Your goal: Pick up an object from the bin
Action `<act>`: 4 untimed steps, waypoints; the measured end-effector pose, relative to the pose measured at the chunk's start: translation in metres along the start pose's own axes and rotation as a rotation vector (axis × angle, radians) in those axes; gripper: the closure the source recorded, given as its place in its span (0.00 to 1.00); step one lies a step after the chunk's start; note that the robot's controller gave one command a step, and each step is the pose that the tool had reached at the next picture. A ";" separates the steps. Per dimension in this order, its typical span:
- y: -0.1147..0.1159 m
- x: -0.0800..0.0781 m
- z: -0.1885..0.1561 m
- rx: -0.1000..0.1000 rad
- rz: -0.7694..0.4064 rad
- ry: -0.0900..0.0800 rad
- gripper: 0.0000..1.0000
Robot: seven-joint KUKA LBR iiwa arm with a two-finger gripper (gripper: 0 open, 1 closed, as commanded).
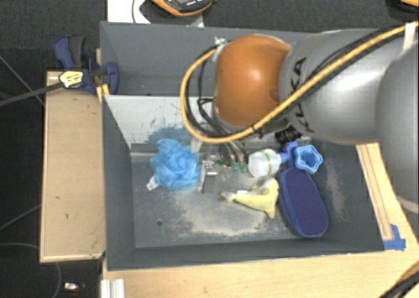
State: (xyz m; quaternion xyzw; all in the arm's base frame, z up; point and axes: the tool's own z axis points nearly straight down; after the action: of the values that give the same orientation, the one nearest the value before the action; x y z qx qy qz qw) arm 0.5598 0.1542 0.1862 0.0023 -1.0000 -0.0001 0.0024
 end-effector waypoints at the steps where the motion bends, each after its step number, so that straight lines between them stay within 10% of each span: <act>1: -0.001 -0.002 -0.004 -0.001 0.004 -0.007 0.00; 3: 0.012 -0.002 0.066 -0.002 -0.122 -0.010 0.00; 4: 0.022 -0.001 0.083 -0.003 0.011 -0.012 0.00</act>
Offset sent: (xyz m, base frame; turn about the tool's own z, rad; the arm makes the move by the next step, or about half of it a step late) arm 0.0055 0.0339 -0.0898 -0.3028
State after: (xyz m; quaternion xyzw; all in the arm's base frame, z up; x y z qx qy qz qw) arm 0.5603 0.1766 0.1033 -0.0030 -1.0000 -0.0016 -0.0036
